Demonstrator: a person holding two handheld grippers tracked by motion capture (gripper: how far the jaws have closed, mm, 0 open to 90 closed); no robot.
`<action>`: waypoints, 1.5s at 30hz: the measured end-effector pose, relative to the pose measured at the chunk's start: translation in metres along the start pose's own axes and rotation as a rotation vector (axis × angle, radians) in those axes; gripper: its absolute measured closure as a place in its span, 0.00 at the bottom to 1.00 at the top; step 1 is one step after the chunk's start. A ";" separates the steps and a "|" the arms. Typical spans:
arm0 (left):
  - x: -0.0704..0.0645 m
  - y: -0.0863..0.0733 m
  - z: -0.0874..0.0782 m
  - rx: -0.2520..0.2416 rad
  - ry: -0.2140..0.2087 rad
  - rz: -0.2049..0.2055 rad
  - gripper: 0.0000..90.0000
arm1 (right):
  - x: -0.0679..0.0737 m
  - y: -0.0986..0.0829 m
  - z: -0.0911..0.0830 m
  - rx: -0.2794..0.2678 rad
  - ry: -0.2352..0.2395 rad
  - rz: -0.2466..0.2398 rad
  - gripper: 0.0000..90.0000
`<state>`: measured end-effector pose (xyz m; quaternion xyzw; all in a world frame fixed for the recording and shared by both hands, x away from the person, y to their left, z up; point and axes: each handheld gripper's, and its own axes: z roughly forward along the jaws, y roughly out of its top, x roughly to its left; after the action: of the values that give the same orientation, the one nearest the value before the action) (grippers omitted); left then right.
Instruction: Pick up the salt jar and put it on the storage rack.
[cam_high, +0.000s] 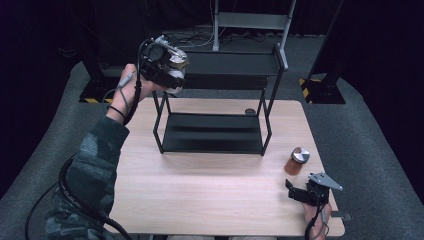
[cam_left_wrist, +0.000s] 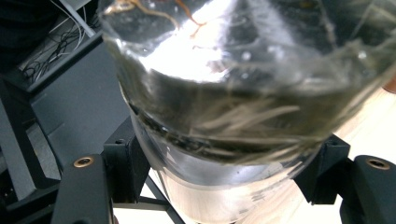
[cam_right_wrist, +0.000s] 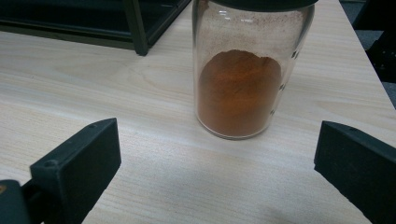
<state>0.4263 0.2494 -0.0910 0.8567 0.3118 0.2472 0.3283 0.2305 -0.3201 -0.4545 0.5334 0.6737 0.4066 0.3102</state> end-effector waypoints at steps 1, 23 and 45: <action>0.000 0.001 0.000 0.001 0.001 0.002 0.34 | 0.000 0.000 0.000 -0.001 0.000 0.000 0.00; 0.000 0.024 -0.002 -0.013 0.009 0.009 0.34 | 0.000 0.000 0.000 -0.002 0.000 0.002 0.00; 0.000 0.028 0.014 -0.062 0.055 -0.071 0.34 | -0.001 0.000 0.000 0.001 0.002 0.002 0.00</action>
<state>0.4454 0.2273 -0.0800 0.8274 0.3432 0.2685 0.3543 0.2305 -0.3208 -0.4544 0.5338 0.6736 0.4074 0.3088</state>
